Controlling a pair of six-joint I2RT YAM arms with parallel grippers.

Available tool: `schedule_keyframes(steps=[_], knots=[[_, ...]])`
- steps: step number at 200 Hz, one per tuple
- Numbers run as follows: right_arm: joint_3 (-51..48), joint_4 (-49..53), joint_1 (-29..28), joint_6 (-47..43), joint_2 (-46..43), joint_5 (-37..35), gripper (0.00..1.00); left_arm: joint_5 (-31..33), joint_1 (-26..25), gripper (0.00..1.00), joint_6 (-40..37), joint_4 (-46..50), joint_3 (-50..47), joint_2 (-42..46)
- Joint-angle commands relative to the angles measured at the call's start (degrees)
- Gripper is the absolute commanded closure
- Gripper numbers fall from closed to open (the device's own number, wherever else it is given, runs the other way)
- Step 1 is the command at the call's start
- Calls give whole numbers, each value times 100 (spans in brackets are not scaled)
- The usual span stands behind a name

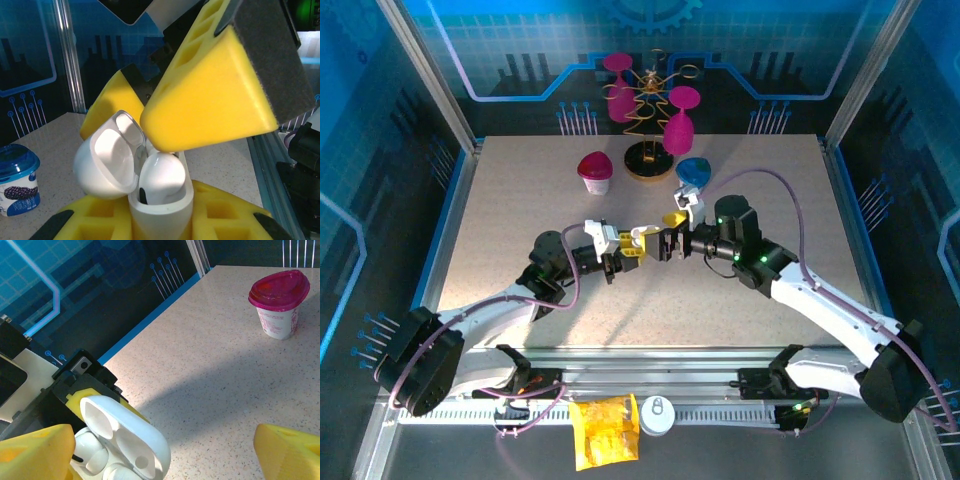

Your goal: Insert wireless bluetooth earbuds into charging case

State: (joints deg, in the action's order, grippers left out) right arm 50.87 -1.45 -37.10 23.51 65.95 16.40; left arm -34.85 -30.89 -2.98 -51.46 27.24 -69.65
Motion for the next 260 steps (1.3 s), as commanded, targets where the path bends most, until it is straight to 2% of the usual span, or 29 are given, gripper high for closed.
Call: schedule_keyframes(steps=[1, 28, 60, 97, 126, 174, 223, 260], knots=[[63, 230, -22, -180, -292, -91, 7, -136, 14, 79, -47, -242, -20, 35], [145, 64, 94, 57, -408, -43, 7, -166, 13, 79, -88, -226, 4, -29], [524, 111, 244, 498, -87, 123, 9, -254, 15, 79, -122, -237, 12, -58], [1439, 1655, 487, 691, 618, -59, 11, -307, 13, 79, -140, -210, -2, 7], [1933, 2668, 538, 447, 1038, 299, 11, -264, 20, 79, -185, -185, 4, 24], [2025, 3442, 538, -92, 883, 706, 10, -146, 13, 79, -220, -198, -21, 21], [1714, 3263, 564, -549, 237, 715, 9, -174, 18, 79, -99, -227, -15, -2], [1229, 2379, 574, -1151, -261, 1006, 10, -386, 22, 79, 335, -523, -16, 87]])
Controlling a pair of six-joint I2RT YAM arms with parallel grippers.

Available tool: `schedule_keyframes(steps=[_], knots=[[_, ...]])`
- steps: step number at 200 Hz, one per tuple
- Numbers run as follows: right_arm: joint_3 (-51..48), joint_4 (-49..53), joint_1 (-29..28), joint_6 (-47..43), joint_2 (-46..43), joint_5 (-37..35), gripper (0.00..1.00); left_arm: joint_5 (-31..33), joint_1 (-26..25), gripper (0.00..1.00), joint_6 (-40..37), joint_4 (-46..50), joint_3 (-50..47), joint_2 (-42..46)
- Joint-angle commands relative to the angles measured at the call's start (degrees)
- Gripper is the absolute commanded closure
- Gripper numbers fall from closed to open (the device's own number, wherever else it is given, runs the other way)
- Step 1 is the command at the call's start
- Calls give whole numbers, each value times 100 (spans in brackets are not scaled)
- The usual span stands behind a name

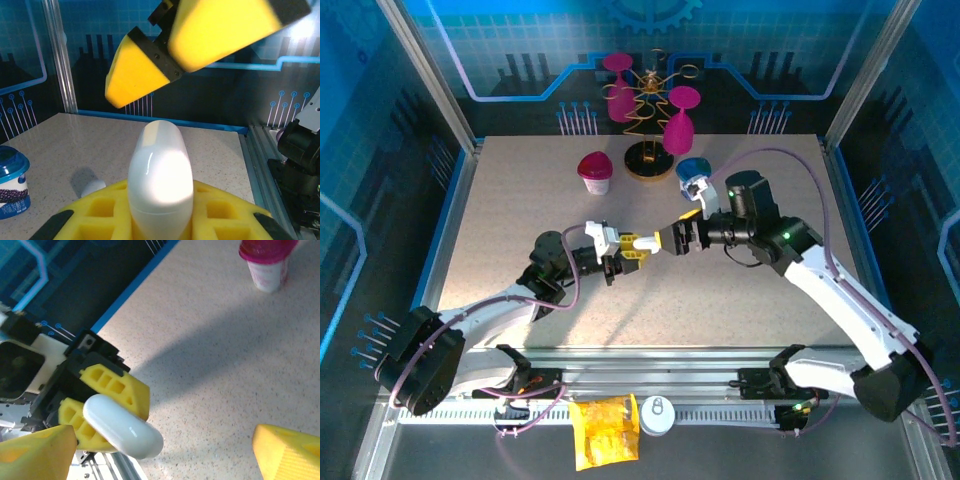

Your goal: Insert wireless bluetooth earbuds into charging case

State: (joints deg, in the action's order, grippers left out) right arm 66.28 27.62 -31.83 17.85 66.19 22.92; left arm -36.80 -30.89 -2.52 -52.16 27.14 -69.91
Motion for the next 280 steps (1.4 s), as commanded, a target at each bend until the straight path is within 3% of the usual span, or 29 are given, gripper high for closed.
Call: schedule_keyframes(steps=[1, 46, 90, 104, 132, 171, 229, 240, 257, 280], knots=[[-324, -550, 46, -605, -297, 381, 10, -203, 22, 79, 297, -453, -1, 116], [-918, -1638, 2, -1552, -677, 1570, 28, -926, 22, 78, 763, -202, 148, 221], [-718, -1172, 2, -2175, -384, 2062, 51, -1177, 24, 79, 1064, -148, 243, 300], [-715, -1132, -11, -2239, -319, 2234, 53, -1154, 23, 79, 998, -20, 283, 312], [-738, -1020, -80, -2346, -240, 2213, 55, -1109, 23, 79, 991, -58, 301, 313], [-751, -960, -153, -2399, -115, 2173, 65, -1128, 22, 78, 1065, -103, 353, 300], [-772, -905, -218, -2505, -56, 2124, 89, -1090, 23, 78, 1074, -171, 306, 263], [-804, -939, -217, -2486, -86, 2005, 91, -1014, 23, 72, 1044, -178, 278, 267], [-883, -1067, -202, -2394, -125, 1798, 92, -848, 23, 54, 955, -150, 224, 278], [-1175, -1636, -56, -1903, -177, 1385, 91, -432, 22, 9, 648, 46, 74, 380]])
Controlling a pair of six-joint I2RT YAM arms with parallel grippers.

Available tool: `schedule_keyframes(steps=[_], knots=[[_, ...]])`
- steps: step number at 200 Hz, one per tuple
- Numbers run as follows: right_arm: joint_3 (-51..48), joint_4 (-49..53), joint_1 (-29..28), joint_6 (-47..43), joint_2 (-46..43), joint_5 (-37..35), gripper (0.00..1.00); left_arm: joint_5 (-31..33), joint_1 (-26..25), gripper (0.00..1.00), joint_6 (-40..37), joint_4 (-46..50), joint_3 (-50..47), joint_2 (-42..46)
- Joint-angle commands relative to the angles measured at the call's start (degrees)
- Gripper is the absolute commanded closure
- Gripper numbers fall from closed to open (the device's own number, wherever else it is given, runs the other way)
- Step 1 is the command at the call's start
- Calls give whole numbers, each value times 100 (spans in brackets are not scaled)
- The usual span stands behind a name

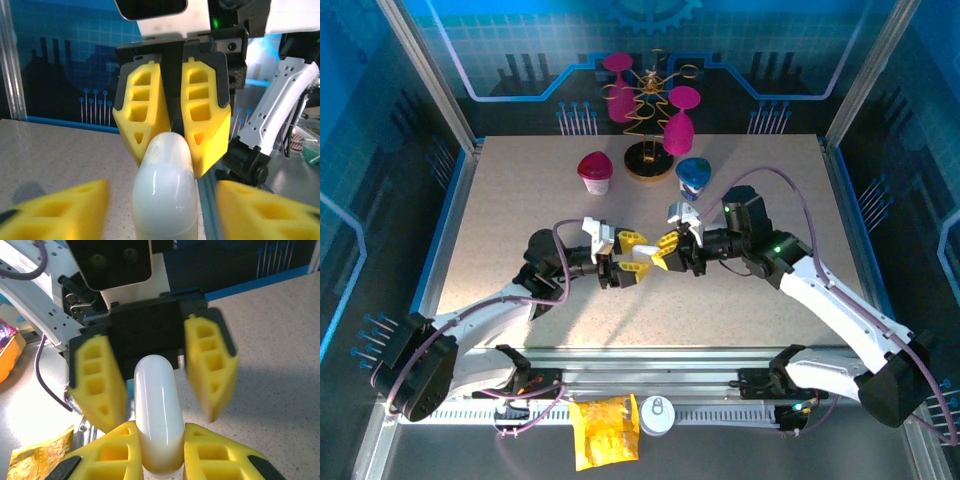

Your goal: Insert wireless bluetooth earbuds into charging case

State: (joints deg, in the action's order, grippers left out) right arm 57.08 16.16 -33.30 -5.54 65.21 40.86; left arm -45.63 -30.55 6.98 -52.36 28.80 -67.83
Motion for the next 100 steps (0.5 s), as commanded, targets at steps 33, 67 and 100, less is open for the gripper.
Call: schedule_keyframes(steps=[33, 67, 100], knots=[[-963, -1679, 705, 1992, 76, -1167, 90, 1375, -10, 1, -1146, 717, -481, 499], [-1251, -1740, 1174, 3158, 725, -1829, 89, 2133, -55, 0, -1983, 1727, -625, 674], [-1291, -1921, 1357, 3989, 1706, -1820, 88, 2682, -219, 1, -2653, 2712, -452, 586]])
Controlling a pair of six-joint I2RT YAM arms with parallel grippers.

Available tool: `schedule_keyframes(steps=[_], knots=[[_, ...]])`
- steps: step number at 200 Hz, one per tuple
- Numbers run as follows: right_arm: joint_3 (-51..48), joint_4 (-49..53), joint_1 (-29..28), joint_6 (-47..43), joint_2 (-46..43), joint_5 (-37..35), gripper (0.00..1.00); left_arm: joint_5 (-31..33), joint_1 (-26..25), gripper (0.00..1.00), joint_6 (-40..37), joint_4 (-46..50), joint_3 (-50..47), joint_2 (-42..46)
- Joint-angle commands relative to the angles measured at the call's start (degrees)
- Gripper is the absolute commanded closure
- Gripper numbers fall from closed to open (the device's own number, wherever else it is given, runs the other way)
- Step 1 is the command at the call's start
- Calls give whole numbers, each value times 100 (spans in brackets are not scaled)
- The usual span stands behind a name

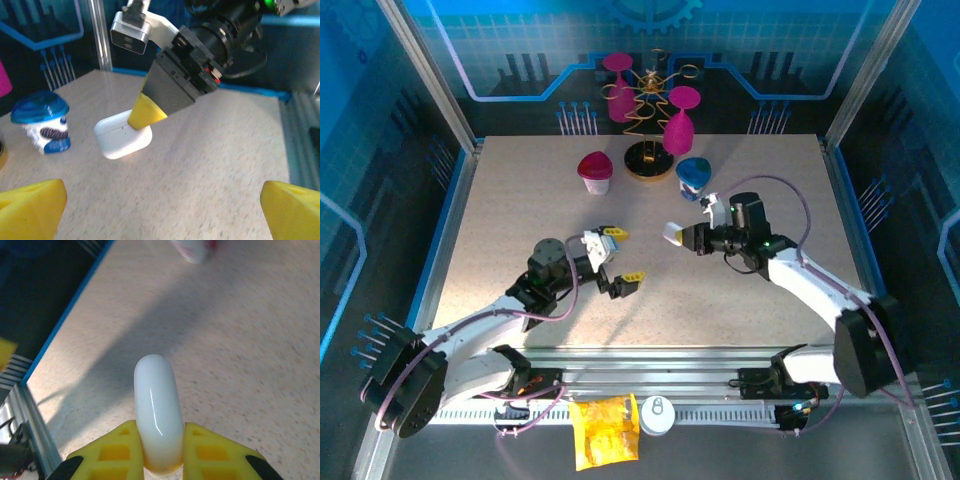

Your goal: Insert wireless bluetooth earbuds into charging case

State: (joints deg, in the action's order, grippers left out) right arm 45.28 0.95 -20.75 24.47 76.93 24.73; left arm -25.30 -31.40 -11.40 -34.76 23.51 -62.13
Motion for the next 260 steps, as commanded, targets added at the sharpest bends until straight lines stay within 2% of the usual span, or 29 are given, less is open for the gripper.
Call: schedule_keyframes(steps=[1, 39, 71, 100, 130, 157, 184, 217, 237, 260], knots=[[-118, -414, 105, 1011, 556, -206, 88, 658, -136, 1, -831, 975, 80, 12], [-17, -1124, 111, 1589, 1868, 110, 87, 711, -212, 1, -996, 1216, 123, -118], [-12, -1584, 118, 1859, 2419, 136, 86, 590, -217, 1, -1027, 1328, 119, -96], [-53, -1603, 157, 1886, 2460, -34, 74, 611, -210, 1, -965, 1325, 125, -136], [-142, -1391, 201, 1629, 2064, -256, 40, 1146, -110, 1, -588, 1085, 103, -162], [-181, -839, 229, 924, 1299, -799, 20, 2096, 144, 1, -184, 1041, 85, -44], [-280, -365, 260, -78, 310, -1906, 2, 3237, 447, 1, -41, 1216, 32, 128], [-389, -181, 453, -1456, -495, -3434, 0, 3918, 1062, 1, 112, 893, -288, 229], [-624, -511, 721, -2038, -678, -3843, 0, 3859, 1525, 1, 288, 517, -471, 70], [-1190, -1584, 1079, -2395, -562, -3950, 0, 3565, 1921, 1, 414, 54, -541, -290]])
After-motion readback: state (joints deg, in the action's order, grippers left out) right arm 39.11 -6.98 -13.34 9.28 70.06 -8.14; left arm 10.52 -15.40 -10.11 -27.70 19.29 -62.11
